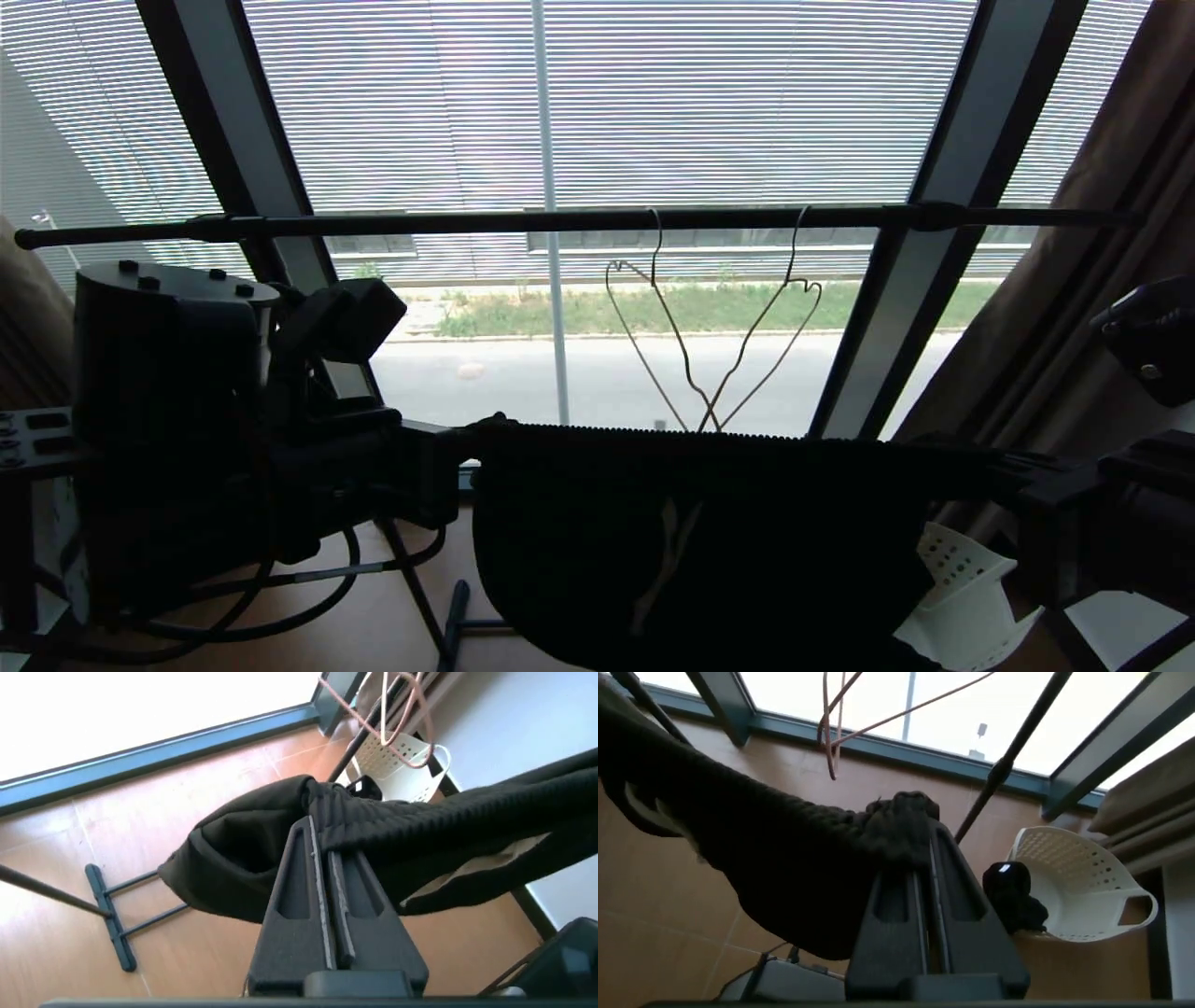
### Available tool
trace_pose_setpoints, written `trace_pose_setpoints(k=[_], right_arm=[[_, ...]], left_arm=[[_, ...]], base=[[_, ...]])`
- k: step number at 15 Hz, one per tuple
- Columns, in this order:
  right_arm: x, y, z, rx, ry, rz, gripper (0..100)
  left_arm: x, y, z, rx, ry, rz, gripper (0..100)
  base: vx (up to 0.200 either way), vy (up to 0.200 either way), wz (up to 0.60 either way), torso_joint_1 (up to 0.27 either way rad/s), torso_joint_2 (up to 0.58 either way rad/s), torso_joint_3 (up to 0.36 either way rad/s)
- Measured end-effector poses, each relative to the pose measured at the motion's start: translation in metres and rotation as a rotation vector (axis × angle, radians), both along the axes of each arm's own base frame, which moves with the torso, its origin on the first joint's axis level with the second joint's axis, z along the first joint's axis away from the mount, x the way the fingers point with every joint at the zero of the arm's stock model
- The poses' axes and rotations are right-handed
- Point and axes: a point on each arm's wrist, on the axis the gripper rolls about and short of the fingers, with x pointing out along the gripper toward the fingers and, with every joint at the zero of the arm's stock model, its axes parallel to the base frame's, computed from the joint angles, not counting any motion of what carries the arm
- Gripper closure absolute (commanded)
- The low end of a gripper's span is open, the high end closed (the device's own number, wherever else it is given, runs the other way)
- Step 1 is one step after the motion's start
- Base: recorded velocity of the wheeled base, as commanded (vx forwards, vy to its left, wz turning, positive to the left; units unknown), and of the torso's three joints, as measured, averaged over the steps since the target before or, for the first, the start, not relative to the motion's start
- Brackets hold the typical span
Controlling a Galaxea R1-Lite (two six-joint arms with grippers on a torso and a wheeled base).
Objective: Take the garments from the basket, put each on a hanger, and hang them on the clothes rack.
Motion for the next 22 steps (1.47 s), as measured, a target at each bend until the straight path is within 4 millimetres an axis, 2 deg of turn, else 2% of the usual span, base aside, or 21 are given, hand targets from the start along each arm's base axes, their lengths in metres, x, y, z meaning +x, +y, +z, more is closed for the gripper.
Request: trace_pose_setpoints(k=[4, 6, 9, 12, 16, 22], right_arm=[[-0.004, 0.001, -0.008, -0.09, 0.012, 0.069, 100], [-0.013, 0.003, -0.015, -0.156, 0.025, 0.204, 100], [-0.029, 0.011, -0.021, -0.148, 0.062, 0.409, 100], [-0.038, 0.029, -0.022, -0.104, 0.045, 0.543, 100], [-0.039, 0.052, -0.016, -0.045, 0.054, 0.674, 100], [-0.034, 0.096, -0.003, 0.012, 0.076, 0.71, 100]], left_arm=[[0.004, -0.007, 0.016, -0.03, -0.042, -0.013, 100], [0.014, -0.013, 0.031, -0.045, -0.081, -0.016, 100], [0.03, -0.026, 0.05, -0.04, -0.116, -0.028, 100], [0.044, -0.042, 0.064, -0.029, -0.132, -0.051, 100], [0.062, -0.061, 0.075, -0.025, -0.137, -0.065, 100], [0.074, -0.086, 0.076, -0.029, -0.153, -0.104, 100]], base=[[0.0, 0.0, 0.0, 0.0, 0.0, 0.0], [0.0, 0.0, 0.0, 0.0, 0.0, 0.0], [0.0, 0.0, 0.0, 0.0, 0.0, 0.0], [0.0, 0.0, 0.0, 0.0, 0.0, 0.0], [0.0, 0.0, 0.0, 0.0, 0.0, 0.0], [0.0, 0.0, 0.0, 0.0, 0.0, 0.0]])
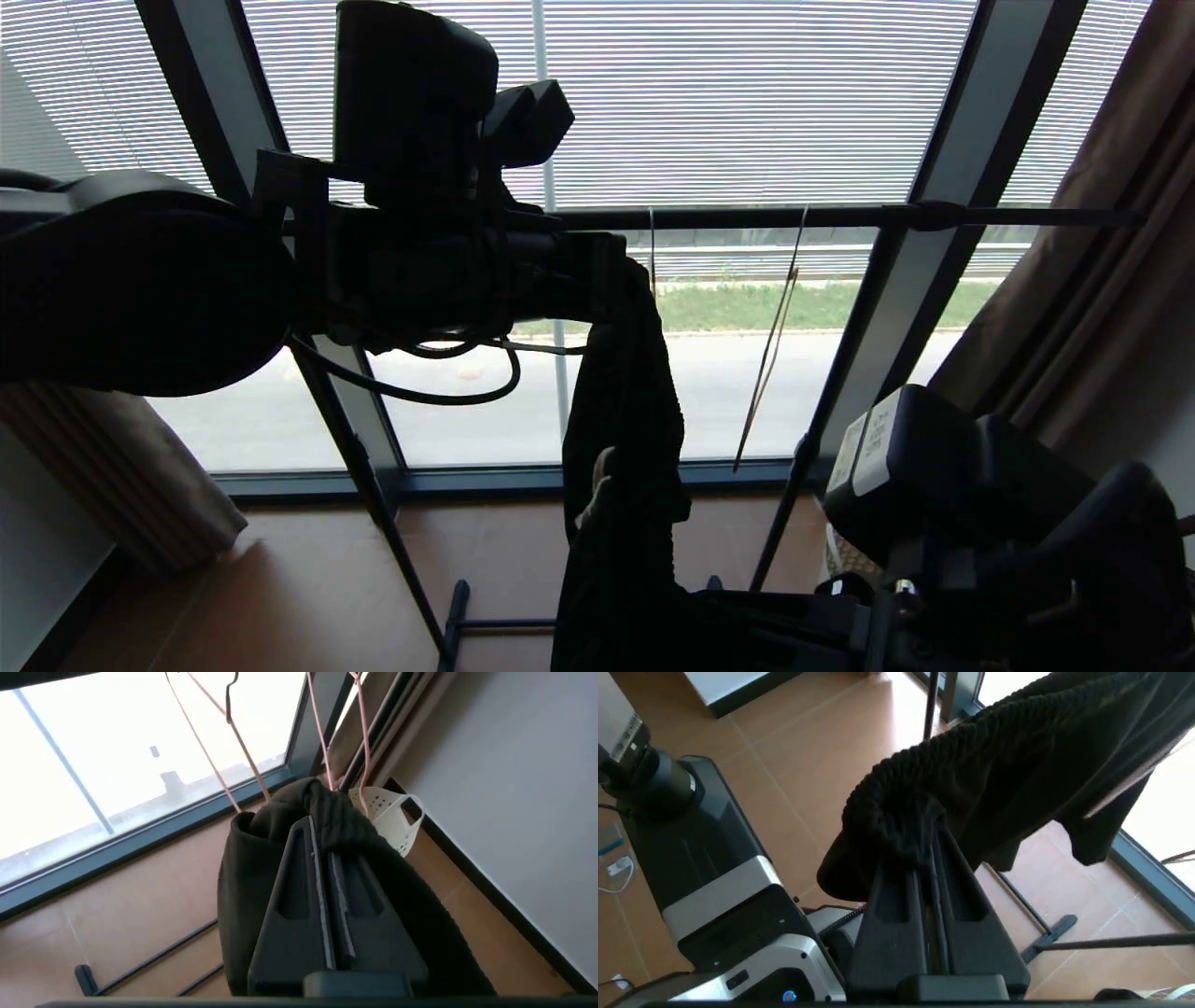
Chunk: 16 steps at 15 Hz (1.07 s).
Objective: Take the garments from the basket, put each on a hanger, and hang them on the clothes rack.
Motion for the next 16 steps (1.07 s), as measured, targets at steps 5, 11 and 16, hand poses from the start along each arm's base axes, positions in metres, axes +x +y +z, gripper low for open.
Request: trace_pose_setpoints(k=[5, 11, 16], right_arm=[[0.004, 0.024, 0.001, 0.007, 0.021, 0.001, 100], [0.011, -0.006, -0.008, -0.005, 0.042, -0.083, 100], [0.031, -0.059, -0.012, 0.013, 0.036, -0.282, 100]], left_arm=[[0.003, -0.004, -0.001, 0.019, -0.014, -0.012, 100], [-0.006, 0.005, 0.002, 0.053, 0.026, -0.009, 100], [-0.036, 0.036, 0.008, 0.094, 0.056, -0.016, 100]], base=[[0.0, 0.0, 0.0, 0.0, 0.0, 0.0], [0.0, 0.0, 0.0, 0.0, 0.0, 0.0], [0.0, 0.0, 0.0, 0.0, 0.0, 0.0]])
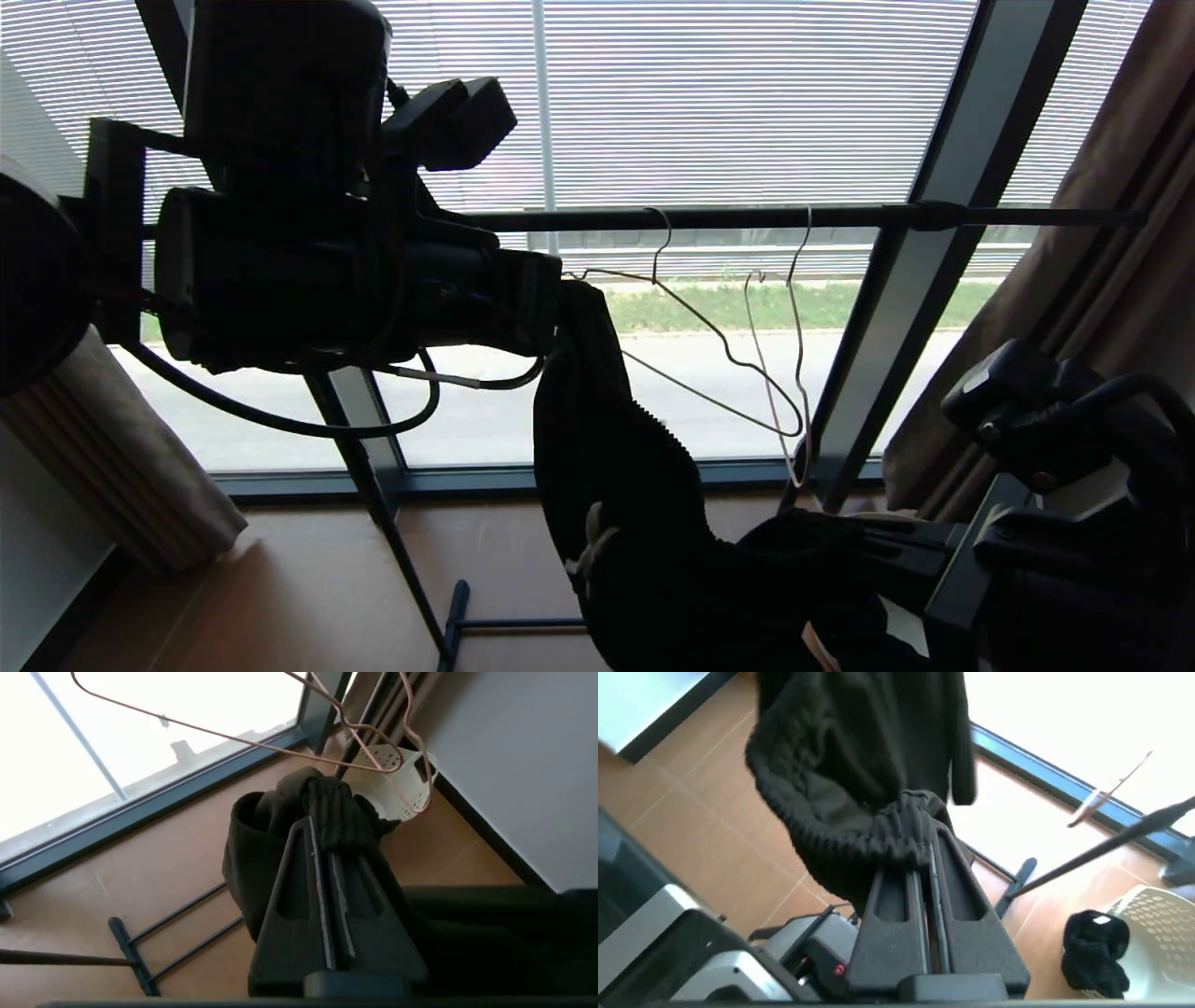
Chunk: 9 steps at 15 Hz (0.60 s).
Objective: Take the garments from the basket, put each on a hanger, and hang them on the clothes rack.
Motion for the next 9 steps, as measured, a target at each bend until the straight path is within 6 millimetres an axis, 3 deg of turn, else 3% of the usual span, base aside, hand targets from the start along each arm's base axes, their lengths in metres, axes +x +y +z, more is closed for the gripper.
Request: trace_pose_setpoints(k=[4, 9], right_arm=[[0.019, -0.009, 0.027, 0.076, -0.06, -0.103, 100], [0.057, 0.016, 0.067, 0.152, -0.128, -0.155, 100]], left_arm=[[-0.035, 0.029, -0.022, 0.053, 0.061, -0.001, 100], [-0.083, 0.057, -0.043, 0.102, 0.1, -0.049, 100]], base=[[0.0, 0.0, 0.0, 0.0, 0.0, 0.0], [0.0, 0.0, 0.0, 0.0, 0.0, 0.0]])
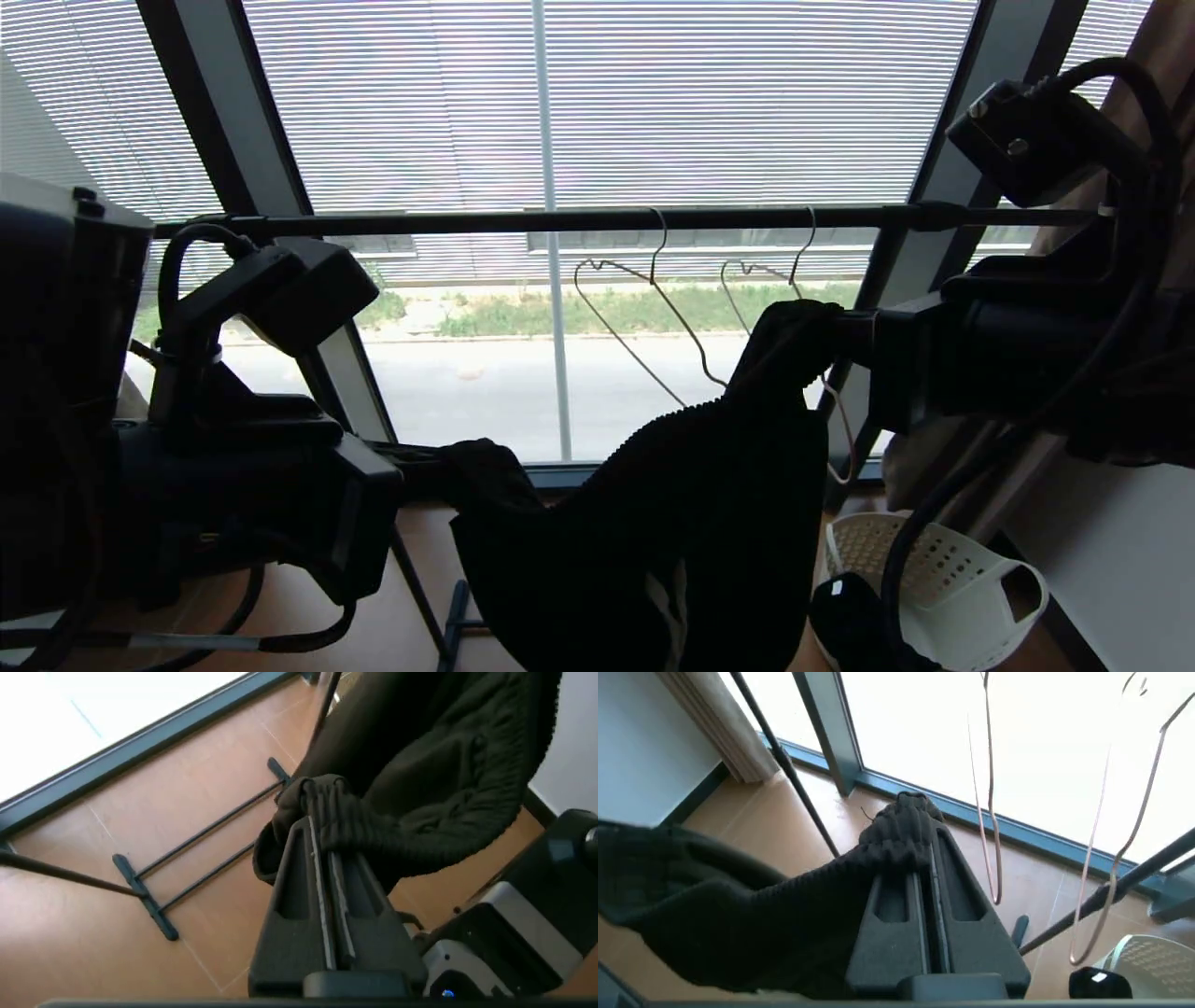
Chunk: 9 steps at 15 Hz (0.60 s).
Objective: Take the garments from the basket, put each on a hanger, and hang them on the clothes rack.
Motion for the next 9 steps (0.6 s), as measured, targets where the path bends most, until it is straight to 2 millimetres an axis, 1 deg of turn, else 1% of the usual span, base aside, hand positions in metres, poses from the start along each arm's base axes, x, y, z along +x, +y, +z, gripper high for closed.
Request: trace_pose_setpoints(k=[1, 4, 5, 7, 9], right_arm=[[0.008, 0.008, 0.004, 0.006, -0.007, -0.003, 100], [0.033, 0.035, 0.009, 0.014, -0.017, -0.007, 100], [0.04, 0.044, 0.009, 0.013, -0.017, -0.006, 100], [0.05, 0.057, 0.007, 0.012, -0.017, -0.003, 100], [0.056, 0.065, 0.005, 0.01, -0.017, 0.0, 100]], left_arm=[[-0.007, 0.003, -0.005, 0.008, 0.008, -0.015, 100], [-0.024, 0.008, -0.031, 0.061, 0.068, -0.058, 100], [-0.027, 0.006, -0.034, 0.06, 0.078, -0.082, 100], [-0.028, -0.002, -0.034, 0.041, 0.074, -0.136, 100], [-0.029, -0.012, -0.033, 0.037, 0.069, -0.172, 100]], base=[[0.0, 0.0, 0.0, 0.0, 0.0, 0.0], [0.0, 0.0, 0.0, 0.0, 0.0, 0.0], [0.0, 0.0, 0.0, 0.0, 0.0, 0.0], [0.0, 0.0, 0.0, 0.0, 0.0, 0.0], [0.0, 0.0, 0.0, 0.0, 0.0, 0.0]])
